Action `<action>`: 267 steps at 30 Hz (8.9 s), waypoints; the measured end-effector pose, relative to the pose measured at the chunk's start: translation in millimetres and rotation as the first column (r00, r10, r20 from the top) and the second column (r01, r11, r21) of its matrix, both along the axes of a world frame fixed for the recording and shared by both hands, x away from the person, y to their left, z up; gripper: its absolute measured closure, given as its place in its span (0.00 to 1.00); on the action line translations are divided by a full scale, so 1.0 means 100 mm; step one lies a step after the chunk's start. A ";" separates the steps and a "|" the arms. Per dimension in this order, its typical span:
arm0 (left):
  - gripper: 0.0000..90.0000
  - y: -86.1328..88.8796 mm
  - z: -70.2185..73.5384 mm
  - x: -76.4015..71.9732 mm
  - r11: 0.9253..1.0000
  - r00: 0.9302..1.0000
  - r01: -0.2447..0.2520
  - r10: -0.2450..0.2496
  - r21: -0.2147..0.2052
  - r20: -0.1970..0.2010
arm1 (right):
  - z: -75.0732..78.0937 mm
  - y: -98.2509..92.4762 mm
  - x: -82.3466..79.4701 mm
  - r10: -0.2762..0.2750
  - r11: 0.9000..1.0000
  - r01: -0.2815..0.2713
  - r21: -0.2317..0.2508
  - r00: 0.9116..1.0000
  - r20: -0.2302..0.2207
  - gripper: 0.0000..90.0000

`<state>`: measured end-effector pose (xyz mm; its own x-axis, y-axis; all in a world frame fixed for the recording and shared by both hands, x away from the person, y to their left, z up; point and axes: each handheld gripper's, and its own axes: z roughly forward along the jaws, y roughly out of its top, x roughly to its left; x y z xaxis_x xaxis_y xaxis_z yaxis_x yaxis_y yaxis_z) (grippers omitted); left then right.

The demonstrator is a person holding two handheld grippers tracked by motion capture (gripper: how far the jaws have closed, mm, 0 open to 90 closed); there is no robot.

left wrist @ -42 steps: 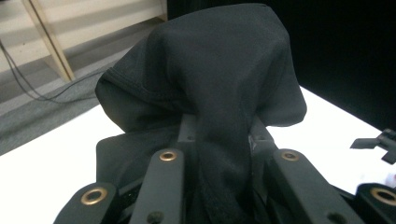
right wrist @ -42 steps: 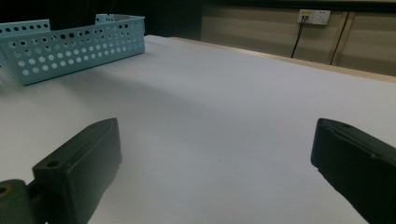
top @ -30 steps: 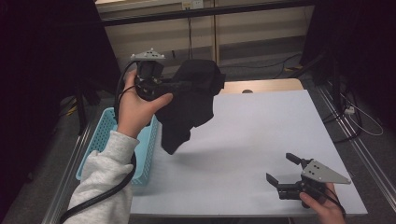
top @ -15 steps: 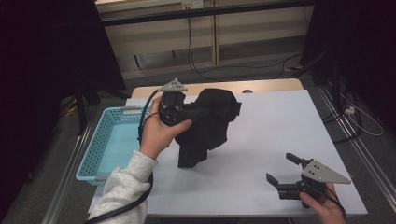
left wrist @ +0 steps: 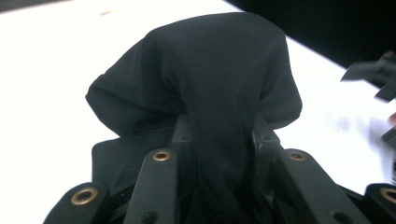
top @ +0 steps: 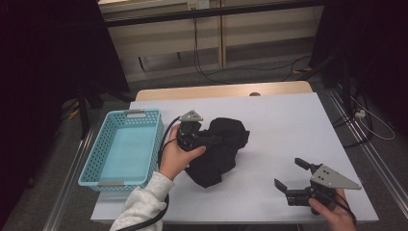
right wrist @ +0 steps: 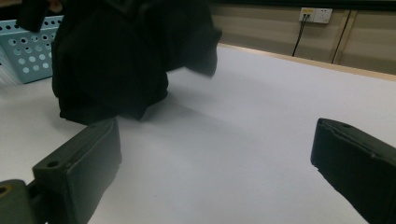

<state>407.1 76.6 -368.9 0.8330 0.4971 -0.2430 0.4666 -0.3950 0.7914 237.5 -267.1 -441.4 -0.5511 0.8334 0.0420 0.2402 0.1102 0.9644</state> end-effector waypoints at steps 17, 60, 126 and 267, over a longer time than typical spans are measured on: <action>0.35 0.24 -0.32 -0.06 0.995 0.989 -0.100 0.097 0.021 0.108 | 0.00 0.03 0.01 0.005 1.000 -0.005 -0.015 1.000 -0.001 0.02; 0.71 0.10 -0.57 -0.17 0.987 0.997 -0.026 0.014 0.159 0.077 | -0.03 0.39 0.35 0.025 0.994 -0.029 -0.105 0.999 -0.039 0.02; 0.96 0.59 -0.43 -0.16 0.984 0.992 -0.128 0.125 0.124 0.036 | -0.03 0.58 0.42 0.101 0.986 -0.105 -0.127 0.994 -0.035 0.02; 0.95 1.26 -0.12 -0.38 0.937 0.949 -0.305 0.314 -0.171 0.028 | -0.21 1.06 1.26 0.123 0.937 -0.221 -0.272 0.934 -0.336 0.83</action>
